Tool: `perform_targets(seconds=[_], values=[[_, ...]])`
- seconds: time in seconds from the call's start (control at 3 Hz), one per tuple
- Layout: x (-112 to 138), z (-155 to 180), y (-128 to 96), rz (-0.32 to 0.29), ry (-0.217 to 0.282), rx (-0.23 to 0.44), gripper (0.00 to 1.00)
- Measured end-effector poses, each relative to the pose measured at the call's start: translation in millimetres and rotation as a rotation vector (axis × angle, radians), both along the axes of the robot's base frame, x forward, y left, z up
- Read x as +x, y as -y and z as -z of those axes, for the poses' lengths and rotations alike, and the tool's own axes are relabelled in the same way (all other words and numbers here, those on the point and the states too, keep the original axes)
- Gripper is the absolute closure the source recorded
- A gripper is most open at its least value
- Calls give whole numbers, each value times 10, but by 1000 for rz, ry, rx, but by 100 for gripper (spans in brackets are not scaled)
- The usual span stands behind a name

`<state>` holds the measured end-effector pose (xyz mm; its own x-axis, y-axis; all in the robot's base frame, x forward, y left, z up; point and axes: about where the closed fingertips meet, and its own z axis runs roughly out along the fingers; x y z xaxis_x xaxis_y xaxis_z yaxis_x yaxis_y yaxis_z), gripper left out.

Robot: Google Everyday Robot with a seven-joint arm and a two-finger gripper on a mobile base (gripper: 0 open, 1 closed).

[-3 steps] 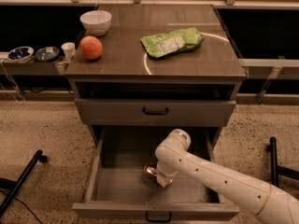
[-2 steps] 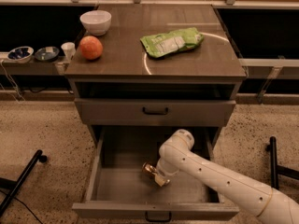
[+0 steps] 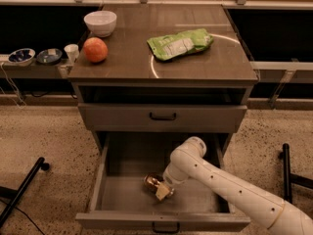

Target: Place orange can into middle drawer

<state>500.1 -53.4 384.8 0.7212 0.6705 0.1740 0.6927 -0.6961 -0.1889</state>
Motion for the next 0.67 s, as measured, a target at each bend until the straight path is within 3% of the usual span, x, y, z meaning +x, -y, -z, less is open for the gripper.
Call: perform_targets(seconds=[0.33,0.67], values=[[-2,1,-2,-1,-1,0,0],[-2,1,-2,-1,-1,0,0]])
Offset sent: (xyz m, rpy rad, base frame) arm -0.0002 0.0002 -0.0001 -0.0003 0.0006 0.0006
